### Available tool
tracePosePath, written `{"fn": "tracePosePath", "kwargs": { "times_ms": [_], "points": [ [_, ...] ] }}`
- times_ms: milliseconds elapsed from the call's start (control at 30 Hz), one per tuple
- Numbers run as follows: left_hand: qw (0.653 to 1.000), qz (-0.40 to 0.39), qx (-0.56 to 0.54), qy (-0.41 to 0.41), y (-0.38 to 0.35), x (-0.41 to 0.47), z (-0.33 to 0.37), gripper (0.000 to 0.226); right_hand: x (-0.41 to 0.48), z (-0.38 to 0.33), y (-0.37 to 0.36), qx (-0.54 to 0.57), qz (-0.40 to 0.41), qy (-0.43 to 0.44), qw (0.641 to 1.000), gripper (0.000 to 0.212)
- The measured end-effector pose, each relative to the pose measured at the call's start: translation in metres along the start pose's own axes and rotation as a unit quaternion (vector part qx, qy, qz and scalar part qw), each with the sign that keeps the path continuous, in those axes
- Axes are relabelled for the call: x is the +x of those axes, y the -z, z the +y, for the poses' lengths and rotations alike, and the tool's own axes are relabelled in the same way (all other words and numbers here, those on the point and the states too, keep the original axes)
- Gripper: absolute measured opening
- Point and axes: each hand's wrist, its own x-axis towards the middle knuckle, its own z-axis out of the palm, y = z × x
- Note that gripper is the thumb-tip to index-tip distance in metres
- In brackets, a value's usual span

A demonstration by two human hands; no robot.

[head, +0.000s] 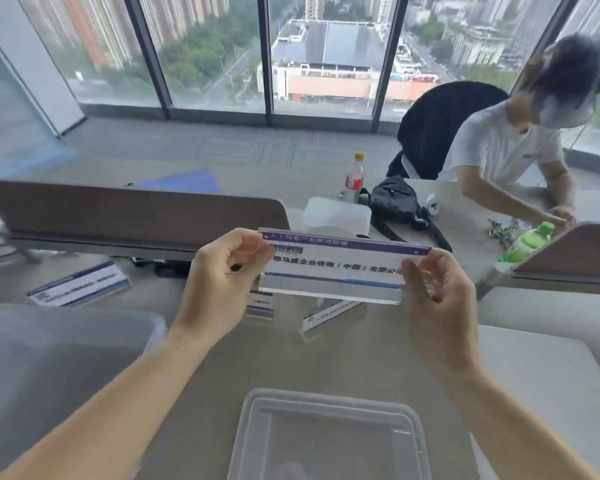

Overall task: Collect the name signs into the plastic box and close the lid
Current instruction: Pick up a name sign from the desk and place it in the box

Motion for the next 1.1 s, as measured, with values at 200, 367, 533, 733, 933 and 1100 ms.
{"fn": "tracePosePath", "kwargs": {
  "times_ms": [200, 367, 533, 733, 933, 1100],
  "points": [
    [0.999, 0.023, -0.013, -0.028, 0.129, -0.018, 0.007, 0.010, -0.050, -0.080, -0.071, 0.027, -0.032, 0.062, 0.997, 0.010],
    [0.998, 0.062, -0.007, -0.026, 0.232, -0.041, -0.011, 0.007, -0.101, -0.125, -0.149, 0.045, -0.077, 0.068, 0.994, 0.012],
    [0.995, 0.083, 0.055, -0.005, 0.320, -0.068, -0.038, 0.011, -0.137, -0.151, -0.220, 0.040, -0.153, 0.074, 0.985, 0.027],
    [0.980, 0.099, 0.154, 0.080, 0.403, -0.107, -0.078, 0.010, -0.155, -0.151, -0.312, 0.031, -0.250, 0.126, 0.959, 0.017],
    [0.956, 0.019, 0.269, 0.116, 0.445, -0.122, -0.101, 0.033, -0.175, -0.138, -0.389, 0.014, -0.317, 0.153, 0.936, 0.011],
    [0.869, -0.107, 0.448, 0.182, 0.449, -0.123, -0.134, 0.022, -0.181, -0.122, -0.448, -0.025, -0.380, 0.172, 0.908, 0.011]
  ]
}}
